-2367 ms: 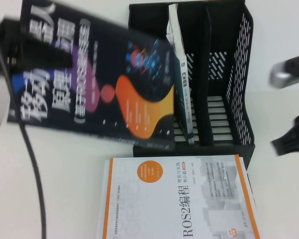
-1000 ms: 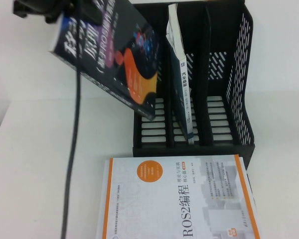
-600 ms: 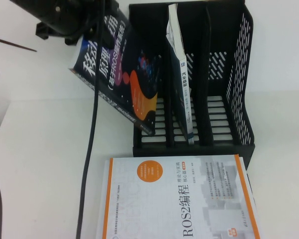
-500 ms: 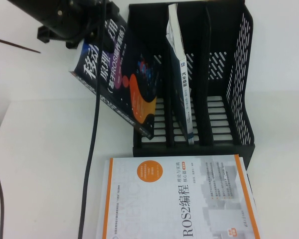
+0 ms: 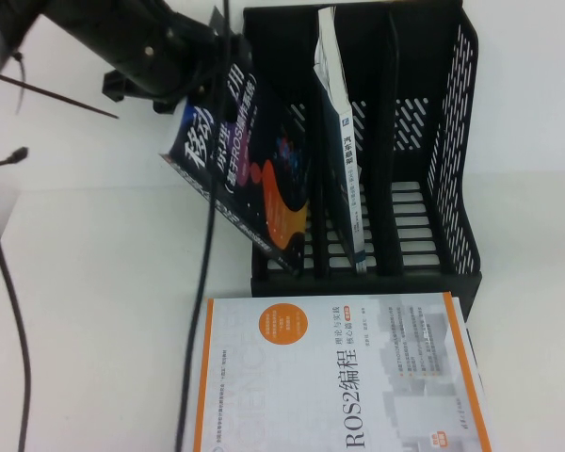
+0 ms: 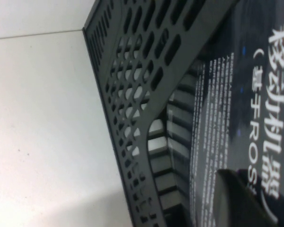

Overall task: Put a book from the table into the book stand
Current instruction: Place the book on the book shelf

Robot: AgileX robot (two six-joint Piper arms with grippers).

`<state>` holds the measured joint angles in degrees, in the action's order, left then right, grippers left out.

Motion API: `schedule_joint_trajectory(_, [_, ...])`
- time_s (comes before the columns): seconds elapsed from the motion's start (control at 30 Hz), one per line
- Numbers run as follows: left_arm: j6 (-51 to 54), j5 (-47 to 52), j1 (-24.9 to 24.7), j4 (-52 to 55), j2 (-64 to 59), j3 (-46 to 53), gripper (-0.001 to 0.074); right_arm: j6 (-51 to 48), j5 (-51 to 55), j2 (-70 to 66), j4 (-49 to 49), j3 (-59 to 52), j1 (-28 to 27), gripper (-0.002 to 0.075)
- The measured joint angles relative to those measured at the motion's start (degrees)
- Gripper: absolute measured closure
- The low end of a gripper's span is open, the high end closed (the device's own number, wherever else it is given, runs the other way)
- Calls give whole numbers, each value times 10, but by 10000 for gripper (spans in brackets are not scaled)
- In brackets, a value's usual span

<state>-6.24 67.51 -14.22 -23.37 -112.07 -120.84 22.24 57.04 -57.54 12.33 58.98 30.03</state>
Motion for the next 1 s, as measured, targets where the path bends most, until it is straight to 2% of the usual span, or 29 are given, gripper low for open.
schedule_joint_trajectory(0.4, [-18,-16,-58,98,-34,0,621,2,-3,0,-10,0,0,728])
schedule_joint_trajectory(0.67, [-19,-19,-61,104,-41,0,613,4,-2,0,-16,0,0,728])
schedule_joint_trajectory(0.73, [-19,-25,-61,102,-41,0,570,5,-2,0,-16,0,0,728])
schedule_joint_trajectory(0.87, [-19,-43,-61,99,-41,-2,428,13,-2,0,-17,0,0,728])
schedule_joint_trajectory(1.0, [-19,-44,-61,98,-41,-2,337,15,6,0,-17,0,0,728])
